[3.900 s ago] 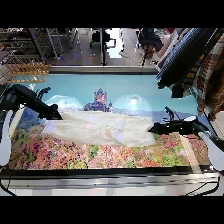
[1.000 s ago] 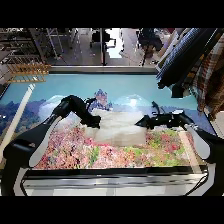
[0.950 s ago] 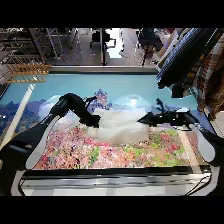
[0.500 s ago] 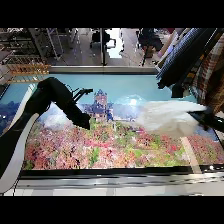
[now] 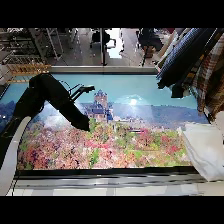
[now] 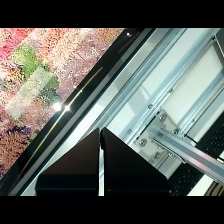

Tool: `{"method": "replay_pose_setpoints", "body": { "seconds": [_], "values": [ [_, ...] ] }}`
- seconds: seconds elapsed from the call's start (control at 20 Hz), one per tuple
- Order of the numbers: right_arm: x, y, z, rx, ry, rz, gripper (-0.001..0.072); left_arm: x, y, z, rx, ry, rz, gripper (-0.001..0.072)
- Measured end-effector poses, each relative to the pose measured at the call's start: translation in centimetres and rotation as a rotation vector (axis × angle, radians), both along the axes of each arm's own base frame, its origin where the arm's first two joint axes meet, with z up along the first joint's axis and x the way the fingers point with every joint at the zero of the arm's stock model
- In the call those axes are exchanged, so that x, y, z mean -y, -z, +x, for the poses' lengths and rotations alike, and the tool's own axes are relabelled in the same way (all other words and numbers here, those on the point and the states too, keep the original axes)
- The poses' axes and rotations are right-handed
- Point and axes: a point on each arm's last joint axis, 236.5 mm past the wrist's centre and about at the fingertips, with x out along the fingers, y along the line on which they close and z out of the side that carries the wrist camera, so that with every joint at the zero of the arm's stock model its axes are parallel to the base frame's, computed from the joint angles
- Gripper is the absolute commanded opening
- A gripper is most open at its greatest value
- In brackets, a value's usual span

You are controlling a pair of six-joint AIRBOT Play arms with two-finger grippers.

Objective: Fold the clothes and pants, and hang the long-sleeved shirts on hangers.

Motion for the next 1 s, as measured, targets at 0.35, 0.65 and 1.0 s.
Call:
{"method": "replay_pose_setpoints", "body": {
  "seconds": [0.35,0.65,1.0],
  "values": [
    [1.3,-5.9,4.1,-0.027,-0.160,-0.118,0.0653,-6.8,0.5,1.9,0.087,-0.106,0.228,0.0018],
    [-13.6,-8.9,17.2,0.030,-0.768,-0.124,0.0110,-25.1,-4.8,5.1,0.357,-0.574,0.658,0.0019],
    [-21.5,-10.4,28.3,0.168,-1.043,-0.599,0.0016,-34.8,-10.8,5.2,0.563,-0.960,0.673,0.0020]
  ]
}}
